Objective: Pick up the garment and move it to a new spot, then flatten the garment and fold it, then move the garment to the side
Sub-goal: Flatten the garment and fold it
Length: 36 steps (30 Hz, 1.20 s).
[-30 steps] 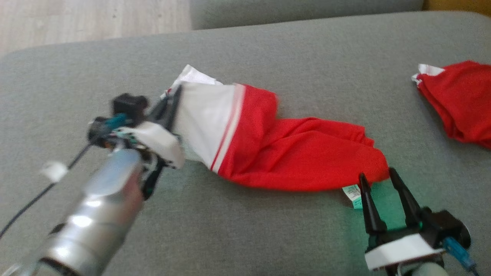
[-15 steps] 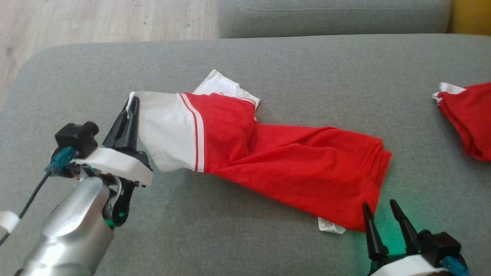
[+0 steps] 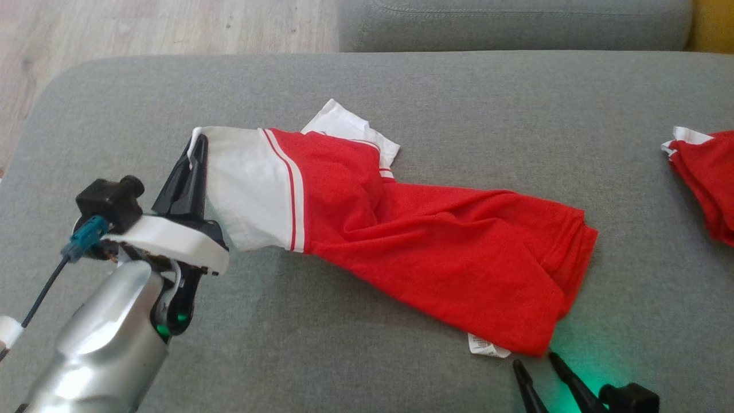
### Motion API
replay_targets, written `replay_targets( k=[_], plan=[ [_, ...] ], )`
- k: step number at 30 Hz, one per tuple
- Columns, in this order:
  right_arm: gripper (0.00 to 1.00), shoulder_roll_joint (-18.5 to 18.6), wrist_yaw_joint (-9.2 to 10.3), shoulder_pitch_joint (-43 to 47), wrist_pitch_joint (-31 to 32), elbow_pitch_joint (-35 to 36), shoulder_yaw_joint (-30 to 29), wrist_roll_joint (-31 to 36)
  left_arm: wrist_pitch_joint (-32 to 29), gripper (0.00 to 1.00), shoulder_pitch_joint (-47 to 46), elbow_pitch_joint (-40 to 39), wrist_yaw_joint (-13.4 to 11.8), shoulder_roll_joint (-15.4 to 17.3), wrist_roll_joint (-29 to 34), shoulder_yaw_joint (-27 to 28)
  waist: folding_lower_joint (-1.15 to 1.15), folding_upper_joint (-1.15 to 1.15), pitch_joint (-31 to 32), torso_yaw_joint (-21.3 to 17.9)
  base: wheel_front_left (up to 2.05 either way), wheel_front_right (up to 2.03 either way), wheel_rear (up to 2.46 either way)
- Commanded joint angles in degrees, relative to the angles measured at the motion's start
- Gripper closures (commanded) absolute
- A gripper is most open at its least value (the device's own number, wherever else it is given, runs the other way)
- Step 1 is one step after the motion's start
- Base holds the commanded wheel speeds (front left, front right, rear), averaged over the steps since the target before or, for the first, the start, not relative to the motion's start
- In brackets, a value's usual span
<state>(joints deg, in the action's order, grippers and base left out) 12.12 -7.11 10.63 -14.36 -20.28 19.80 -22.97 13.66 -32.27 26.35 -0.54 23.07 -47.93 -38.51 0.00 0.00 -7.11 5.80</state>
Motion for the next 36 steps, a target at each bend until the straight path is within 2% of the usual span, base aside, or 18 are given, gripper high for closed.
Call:
replay_targets(
  k=[1, 3, 4, 5, 6, 7, 8, 12, 16, 20, 25, 27, 31, 36],
  plan=[
    [0.00, 1.5, -0.37, -2.3, -0.6, 0.4, 2.1, -0.8, -0.1, 1.00, -2.2, -1.7, -0.4, 2.5, -0.3, 2.7, 0.00, 0.00, -0.2, 0.4, 0.00, 0.00, 0.00],
    [0.00, 1.8, -0.37, -3.4, -0.6, -0.5, 3.3, -1.4, -0.2, 1.00, -2.3, -1.9, -0.4, 2.5, -0.2, 2.6, 0.00, 0.00, -0.5, 0.7, 0.00, 0.00, 0.00],
    [0.07, 1.9, -0.37, -3.9, -0.6, -0.7, 3.6, -1.6, -0.3, 1.00, -2.4, -2.0, -0.4, 2.5, -0.2, 2.5, 0.00, 0.00, -0.6, 0.9, 0.00, 0.00, 0.00],
    [0.38, 2.1, -0.37, -4.2, -0.6, -1.0, 4.0, -1.8, -0.4, 1.00, -2.5, -2.1, -0.4, 2.5, -0.2, 2.5, 0.00, 0.00, -0.7, 1.0, 0.00, 0.00, 0.00],
    [0.63, 2.3, -0.37, -4.6, -0.6, -1.3, 4.4, -1.9, -0.4, 1.00, -2.5, -2.2, -0.4, 2.5, -0.2, 2.4, 0.00, 0.00, -0.7, 1.2, 0.00, 0.00, 0.00],
    [0.96, 2.5, -0.37, -4.8, -0.6, -1.5, 4.6, -2.0, -0.5, 1.00, -2.6, -2.3, -0.5, 2.5, -0.2, 2.4, 0.00, 0.00, -0.8, 1.3, 0.00, 0.00, 0.00],
    [1.00, 2.7, -0.37, -5.0, -0.6, -1.9, 5.0, -2.3, -0.5, 1.00, -2.6, -2.3, -0.5, 2.6, -0.2, 2.4, 0.00, 0.00, -0.7, 1.4, 0.00, 0.00, 0.00],
    [1.00, 4.1, -0.37, -5.5, -0.6, -2.8, 6.8, -3.3, -0.3, 1.00, -2.3, -2.3, -0.6, 2.6, -0.6, 2.8, 0.00, 0.00, 0.0, 1.5, 0.00, 0.00, 0.00],
    [1.00, 4.8, -0.37, -5.6, -0.6, -0.5, 6.9, -5.2, 0.1, 1.00, -1.7, -3.1, -0.2, 2.4, -2.1, 4.2, 0.00, 0.00, 1.2, 1.1, 0.00, 0.00, 0.00],
    [1.00, 7.1, -0.37, -6.4, -0.1, 7.4, 6.4, -11.5, 0.4, 1.00, -0.5, -5.7, 1.4, 1.4, -7.8, 8.4, 0.00, 0.00, 3.7, 0.2, 0.00, 0.00, 0.00],
    [1.00, 14.2, -0.37, -9.7, 2.7, 19.6, 2.3, -18.4, 0.3, 1.00, -0.6, -11.5, 2.9, 0.0, -16.8, 14.9, 0.00, 0.00, 7.5, -0.7, 0.00, 0.00, 0.00],
    [1.00, 17.0, -0.37, -11.3, 4.5, 24.0, -0.3, -20.3, 0.2, 1.00, -1.6, -14.3, 2.5, -0.4, -19.6, 17.3, 0.00, 0.00, 8.5, -0.9, 0.00, 0.00, 0.00],
    [1.00, 21.2, -0.37, -15.1, 9.1, 31.2, -5.9, -24.9, -0.4, 1.00, -5.4, -20.0, 0.0, -1.5, -23.9, 21.5, 0.00, 0.00, 9.3, -0.8, 0.00, 0.00, 0.00],
    [1.00, 24.8, -0.37, -23.7, 14.2, 32.9, -8.6, -27.5, -3.5, 1.00, -12.5, -22.6, -2.6, -1.9, -25.5, 22.4, 0.00, 0.00, 8.3, -1.0, 0.00, 0.00, 0.00]
  ],
)
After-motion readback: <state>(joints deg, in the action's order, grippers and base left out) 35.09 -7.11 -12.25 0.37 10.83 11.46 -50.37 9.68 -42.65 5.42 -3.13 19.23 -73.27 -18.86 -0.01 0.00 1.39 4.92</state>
